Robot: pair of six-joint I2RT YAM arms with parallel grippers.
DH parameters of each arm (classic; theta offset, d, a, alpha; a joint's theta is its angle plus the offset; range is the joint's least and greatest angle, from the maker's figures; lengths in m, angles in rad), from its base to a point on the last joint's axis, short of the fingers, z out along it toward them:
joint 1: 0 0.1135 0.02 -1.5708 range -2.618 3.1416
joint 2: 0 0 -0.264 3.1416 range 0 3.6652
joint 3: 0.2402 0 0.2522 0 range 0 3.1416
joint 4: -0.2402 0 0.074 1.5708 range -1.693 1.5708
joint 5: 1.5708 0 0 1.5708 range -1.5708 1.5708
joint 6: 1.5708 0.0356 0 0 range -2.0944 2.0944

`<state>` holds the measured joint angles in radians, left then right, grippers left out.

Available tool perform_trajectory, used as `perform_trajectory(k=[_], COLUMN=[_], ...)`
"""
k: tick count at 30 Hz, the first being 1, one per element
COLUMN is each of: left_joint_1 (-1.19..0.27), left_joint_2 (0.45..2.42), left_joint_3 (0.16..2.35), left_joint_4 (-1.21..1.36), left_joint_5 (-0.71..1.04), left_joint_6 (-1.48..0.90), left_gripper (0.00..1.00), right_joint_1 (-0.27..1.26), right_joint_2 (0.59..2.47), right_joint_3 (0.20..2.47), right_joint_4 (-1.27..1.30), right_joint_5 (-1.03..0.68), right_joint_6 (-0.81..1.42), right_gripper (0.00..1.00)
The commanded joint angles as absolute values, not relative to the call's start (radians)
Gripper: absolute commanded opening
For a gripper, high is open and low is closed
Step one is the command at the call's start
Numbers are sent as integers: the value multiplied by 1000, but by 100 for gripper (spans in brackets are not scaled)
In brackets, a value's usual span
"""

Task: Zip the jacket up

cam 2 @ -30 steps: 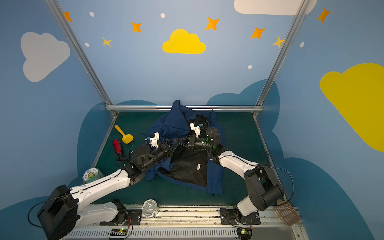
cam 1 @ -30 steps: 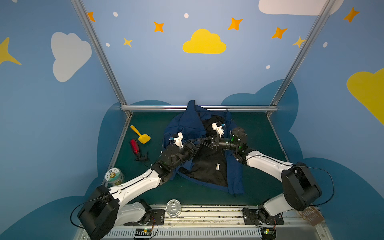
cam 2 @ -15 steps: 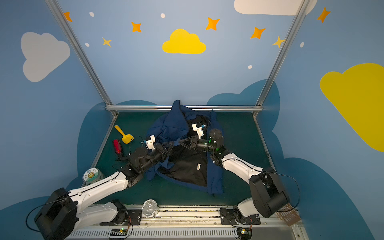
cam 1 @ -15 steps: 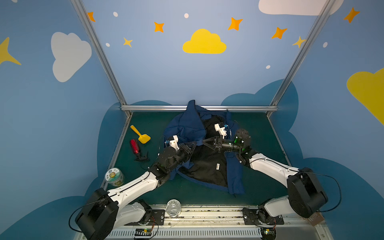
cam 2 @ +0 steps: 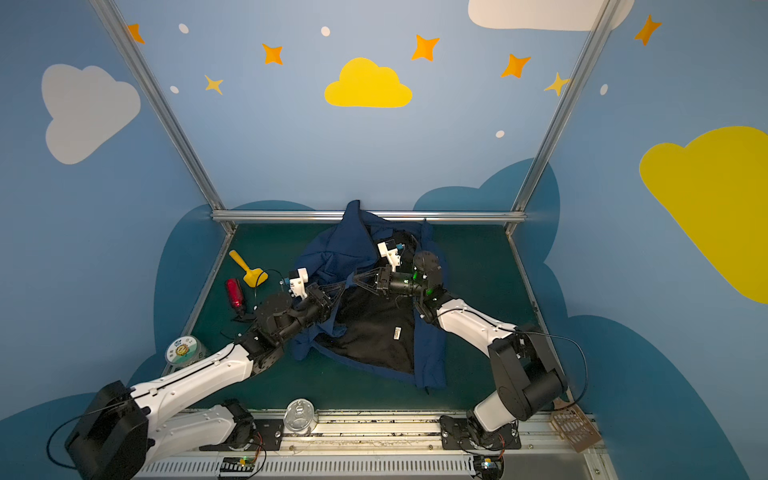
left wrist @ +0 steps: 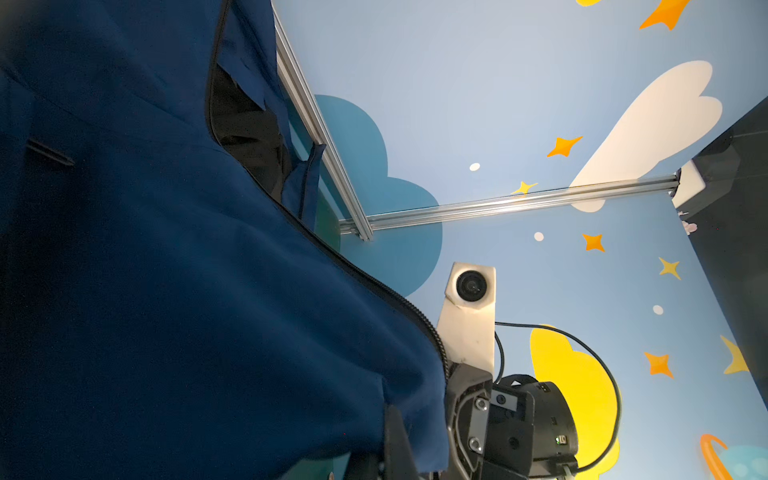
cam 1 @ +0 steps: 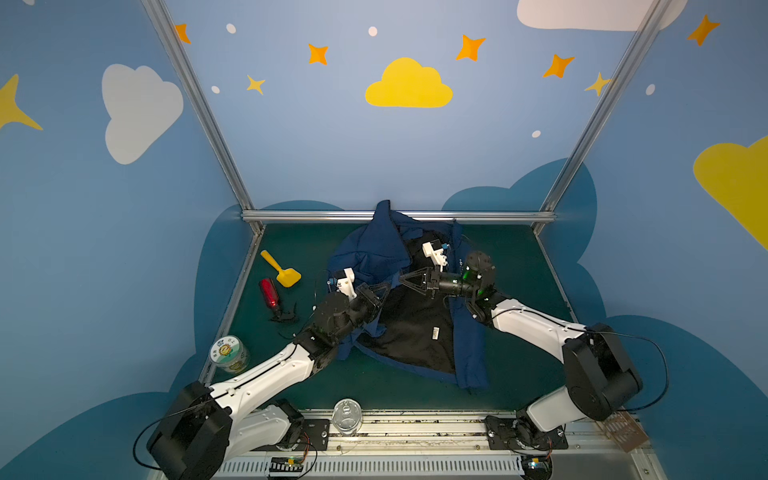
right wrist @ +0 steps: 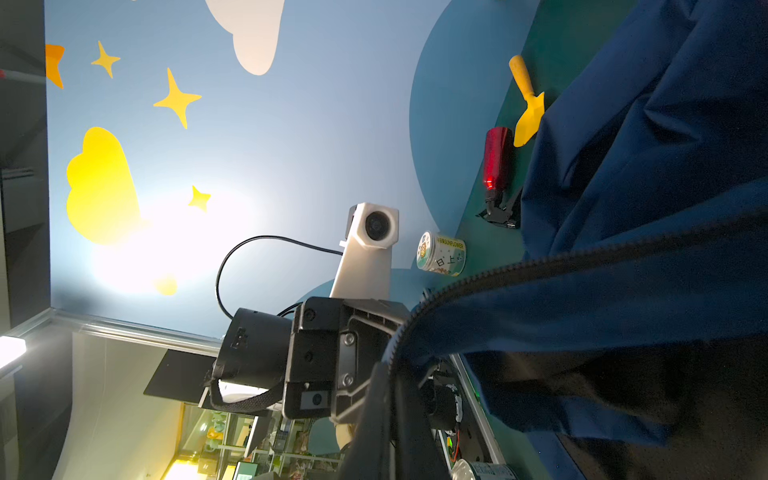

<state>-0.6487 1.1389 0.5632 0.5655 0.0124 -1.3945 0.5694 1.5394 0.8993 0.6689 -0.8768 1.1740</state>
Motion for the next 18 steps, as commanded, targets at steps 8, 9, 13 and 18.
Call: perform_trajectory(k=[8,9,13,18], left_joint_1=[-647,-647,-646,-647], left_joint_2=[1153,1156,1158,1148], left_joint_3=[618,623,624,614], left_joint_4=[606,607,608,607], left_joint_5=[74,78,76,59], left_joint_6=[-1362,-1361,-1359,-1365], left_gripper=[5,6,12,18], right_joint_1=[605,608,615,620], right_joint_2=[1577,1583,1593,1591], right_joint_3=[926,931,937,928], right_joint_4=[709,706,695,665], right_joint_5=[-897,-899,-898,-897], right_joint_6=[1175,1175,1161,1160], right_gripper=[0,0,0,0])
